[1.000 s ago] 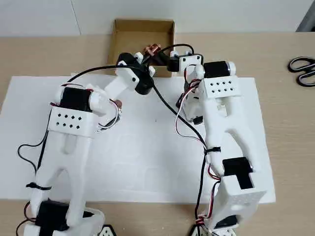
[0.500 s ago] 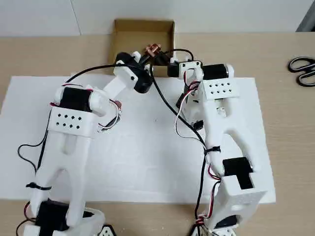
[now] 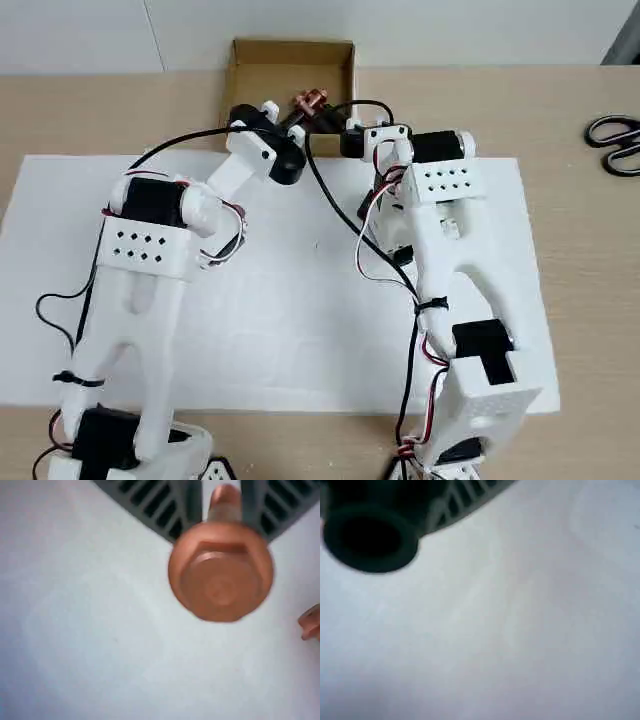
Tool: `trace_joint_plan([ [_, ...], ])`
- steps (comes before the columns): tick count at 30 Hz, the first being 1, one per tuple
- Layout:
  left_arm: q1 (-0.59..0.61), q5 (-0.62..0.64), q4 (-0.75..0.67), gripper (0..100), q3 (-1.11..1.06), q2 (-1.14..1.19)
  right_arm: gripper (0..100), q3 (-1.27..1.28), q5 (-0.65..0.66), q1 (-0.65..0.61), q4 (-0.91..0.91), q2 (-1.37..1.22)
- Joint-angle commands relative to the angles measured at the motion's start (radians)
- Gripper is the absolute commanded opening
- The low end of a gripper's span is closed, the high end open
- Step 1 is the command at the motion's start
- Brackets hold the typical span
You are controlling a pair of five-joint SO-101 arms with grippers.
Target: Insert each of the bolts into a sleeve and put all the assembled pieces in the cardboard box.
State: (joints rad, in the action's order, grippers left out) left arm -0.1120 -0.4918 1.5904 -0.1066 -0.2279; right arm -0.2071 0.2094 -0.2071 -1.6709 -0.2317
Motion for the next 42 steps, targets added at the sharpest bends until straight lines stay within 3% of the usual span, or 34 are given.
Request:
trace_joint_plan([
  [1, -0.005, 0.008, 0.005, 0, 0.038, -0.049, 0.4, -0.005, 0.011, 0.008, 0.010, 0.061],
  [23, 0.000, -0.046, 0.000, 1, 0.036, -0.041, 0.4, -0.005, 0.005, 0.008, 0.005, 0.061],
  [30, 0.000, -0.051, -0.008, 8, 0.031, 0.063, 0.4, -0.005, 0.008, 0.010, 0.004, 0.061],
  [38, 0.003, -0.244, -0.034, 8, 0.039, 0.189, 0.4, -0.003, 0.006, 0.010, 0.007, 0.064],
  [42, 0.002, -0.256, -0.097, 8, 0.039, 0.224, 0.4, -0.009, 0.009, 0.010, 0.012, 0.067],
])
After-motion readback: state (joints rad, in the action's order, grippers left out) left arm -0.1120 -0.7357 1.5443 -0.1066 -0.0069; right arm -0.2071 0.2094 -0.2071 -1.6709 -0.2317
